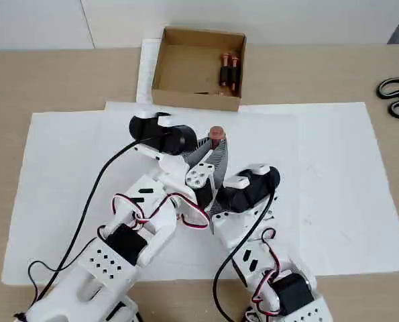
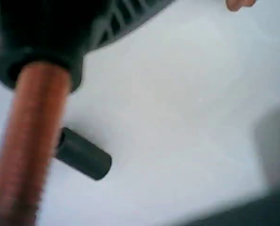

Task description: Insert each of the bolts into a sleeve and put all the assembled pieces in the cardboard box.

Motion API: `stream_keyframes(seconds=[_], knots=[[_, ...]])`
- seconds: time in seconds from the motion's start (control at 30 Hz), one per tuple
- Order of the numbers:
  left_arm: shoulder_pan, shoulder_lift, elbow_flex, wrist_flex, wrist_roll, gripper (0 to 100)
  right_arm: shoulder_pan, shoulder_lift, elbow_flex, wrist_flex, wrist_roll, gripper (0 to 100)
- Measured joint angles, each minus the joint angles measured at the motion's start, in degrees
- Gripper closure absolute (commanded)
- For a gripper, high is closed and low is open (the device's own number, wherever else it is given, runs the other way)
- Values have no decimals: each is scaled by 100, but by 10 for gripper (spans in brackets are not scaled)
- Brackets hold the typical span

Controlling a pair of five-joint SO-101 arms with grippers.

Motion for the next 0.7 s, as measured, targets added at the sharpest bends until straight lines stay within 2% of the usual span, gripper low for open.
stream_keyframes(seconds=[0.7], knots=[[0, 0, 132, -202, 0, 994, -18, -9, 0, 0, 0, 995]])
